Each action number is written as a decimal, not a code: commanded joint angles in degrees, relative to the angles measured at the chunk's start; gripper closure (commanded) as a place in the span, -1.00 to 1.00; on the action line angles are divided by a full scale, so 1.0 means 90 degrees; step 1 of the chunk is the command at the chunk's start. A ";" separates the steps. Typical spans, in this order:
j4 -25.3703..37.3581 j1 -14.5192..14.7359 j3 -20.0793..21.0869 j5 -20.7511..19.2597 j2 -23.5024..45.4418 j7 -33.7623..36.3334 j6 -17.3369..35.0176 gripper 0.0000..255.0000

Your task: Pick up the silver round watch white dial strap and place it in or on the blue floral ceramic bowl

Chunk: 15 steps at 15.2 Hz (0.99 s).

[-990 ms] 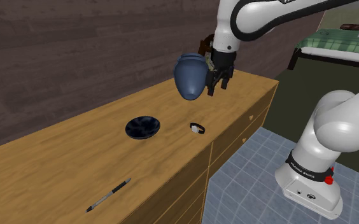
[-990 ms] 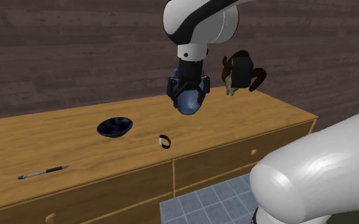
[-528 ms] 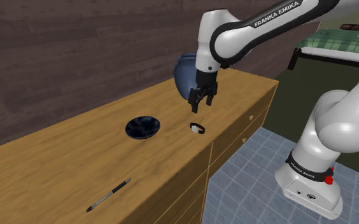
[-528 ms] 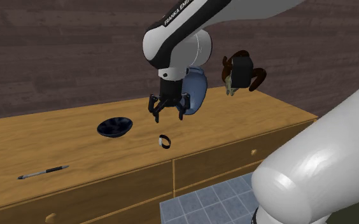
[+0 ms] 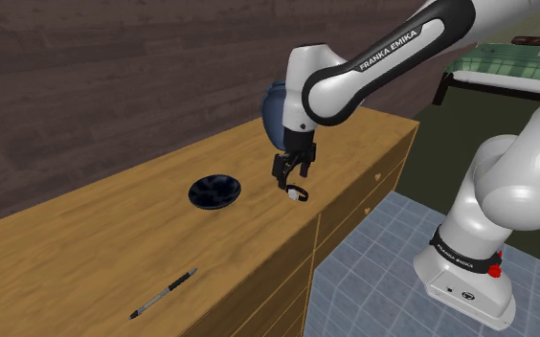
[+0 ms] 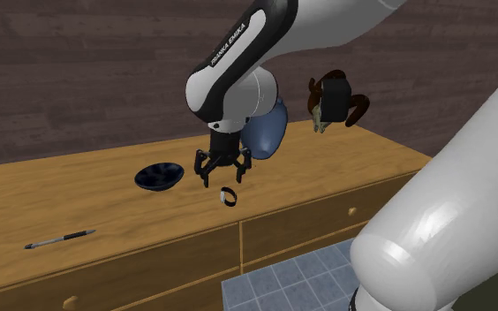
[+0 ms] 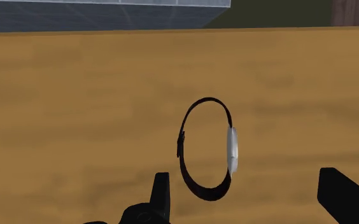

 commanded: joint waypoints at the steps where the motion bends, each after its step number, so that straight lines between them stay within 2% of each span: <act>1: -0.0079 0.0005 0.0017 0.0012 0.0130 -0.0012 0.0213 -1.00; 10: -0.0099 0.0008 0.0023 0.0015 0.0166 -0.0012 0.0268 -1.00; 11: -0.0099 0.0008 0.0023 0.0015 0.0166 -0.0012 0.0268 1.00; 15: -0.0099 0.0008 0.0023 0.0015 0.0166 -0.0012 0.0268 1.00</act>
